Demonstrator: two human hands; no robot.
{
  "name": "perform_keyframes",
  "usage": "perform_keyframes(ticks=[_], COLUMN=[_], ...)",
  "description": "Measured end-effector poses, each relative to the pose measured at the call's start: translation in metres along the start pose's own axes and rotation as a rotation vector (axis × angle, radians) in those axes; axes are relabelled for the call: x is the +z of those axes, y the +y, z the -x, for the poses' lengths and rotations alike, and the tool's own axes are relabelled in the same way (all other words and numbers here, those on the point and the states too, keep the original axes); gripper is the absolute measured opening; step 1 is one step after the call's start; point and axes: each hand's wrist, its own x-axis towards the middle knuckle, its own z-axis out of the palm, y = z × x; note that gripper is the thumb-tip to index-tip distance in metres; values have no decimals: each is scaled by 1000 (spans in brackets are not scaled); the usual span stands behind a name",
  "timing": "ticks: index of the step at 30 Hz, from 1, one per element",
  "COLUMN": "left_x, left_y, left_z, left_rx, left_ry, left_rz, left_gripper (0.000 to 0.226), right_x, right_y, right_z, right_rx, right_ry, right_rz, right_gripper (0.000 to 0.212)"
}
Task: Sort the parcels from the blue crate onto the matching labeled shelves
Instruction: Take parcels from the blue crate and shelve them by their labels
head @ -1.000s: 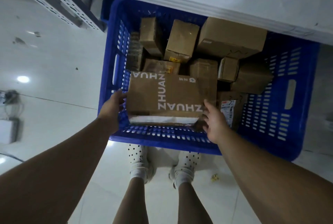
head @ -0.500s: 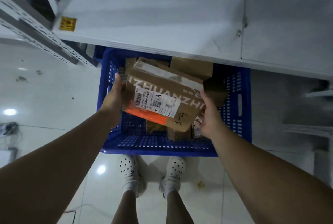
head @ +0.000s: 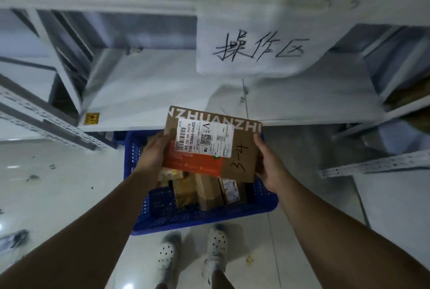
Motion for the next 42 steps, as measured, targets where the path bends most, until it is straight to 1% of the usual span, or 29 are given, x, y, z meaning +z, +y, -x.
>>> perform_keyframes(ticks=[1, 2, 4, 8, 10, 12, 13, 14, 16, 17, 18, 19, 20, 22, 23, 24, 25, 26, 27, 28, 30, 32, 33, 35, 37, 38, 40, 41, 42], left_x=[3, 7, 18, 44, 56, 67, 73, 81, 98, 107, 115, 126, 136, 160, 171, 183, 195, 206, 217, 226, 245, 264, 273, 296, 325, 338, 373, 388, 402], left_y=[11, 22, 45, 95, 120, 144, 155, 167, 188, 197, 203, 209, 213, 219, 220, 222, 222, 222, 219, 215, 201, 183, 175, 163, 147, 140, 115, 103, 89], left_z=[9, 17, 32, 69, 90, 109, 118, 129, 153, 166, 177, 192, 205, 228, 240, 255, 270, 284, 297, 307, 327, 346, 350, 369, 390, 400, 425, 441, 458], left_rx=[10, 33, 102, 200, 260, 335, 379, 424, 503, 537, 567, 603, 648, 774, 817, 835, 832, 817, 812, 816, 857, 893, 912, 921, 884, 895, 927, 917, 890], left_ry=[1, -4, -27, -122, -206, -301, -349, -404, -529, -603, -657, -703, -710, -636, -592, -596, -647, -729, -818, -889, -1008, -1133, -1166, -1199, -1193, -1118, -946, -920, -952], left_rz=[-1, -12, -46, -103, -140, -184, -197, -215, -254, -273, -289, -315, -350, -436, -458, -435, -379, -307, -252, -252, -362, -416, -415, -414, -416, -437, -504, -538, -555], left_gripper=[47, 47, 48, 34, 30, 27, 24, 20, 18, 21, 30, 44, 60, 83, 91, 98, 105, 109, 107, 101, 88, 75, 66, 51, 46, 48, 69, 77, 82], right_x=[-6, -12, -20, -37, -50, -64, -69, -74, -85, -90, -95, -101, -103, -112, -117, -124, -130, -138, -146, -153, -165, -177, -183, -204, -238, -255, -293, -310, -328], right_y=[-8, -15, -23, -26, -21, -15, -14, -11, -6, -1, 3, 6, 8, 13, 15, 18, 20, 23, 23, 22, 20, 25, 30, 43, 59, 67, 85, 94, 105], right_z=[15, 29, 52, 103, 133, 161, 174, 189, 219, 234, 245, 263, 278, 302, 314, 326, 337, 347, 356, 360, 371, 386, 393, 413, 437, 446, 468, 479, 489], right_rx=[-12, -19, -22, 18, -4, -18, -2, 4, -8, -41, -80, -136, -184, -304, -377, -443, -486, -508, -520, -526, -551, -536, -520, -526, -525, -532, -552, -540, -536], right_ry=[4, 18, 53, 77, 60, 36, 27, 24, 50, 80, 111, 157, 179, 231, 242, 225, 186, 161, 154, 172, 224, 352, 417, 439, 461, 480, 513, 539, 560], right_rz=[5, 6, -12, -104, -190, -292, -329, -361, -411, -439, -468, -496, -528, -606, -639, -675, -705, -729, -737, -722, -632, -531, -499, -418, -341, -322, -325, -339, -336], right_gripper=[42, 39, 41, 49, 69, 105, 118, 124, 123, 120, 116, 113, 110, 99, 89, 76, 64, 58, 57, 59, 65, 65, 64, 69, 74, 77, 86, 92, 95])
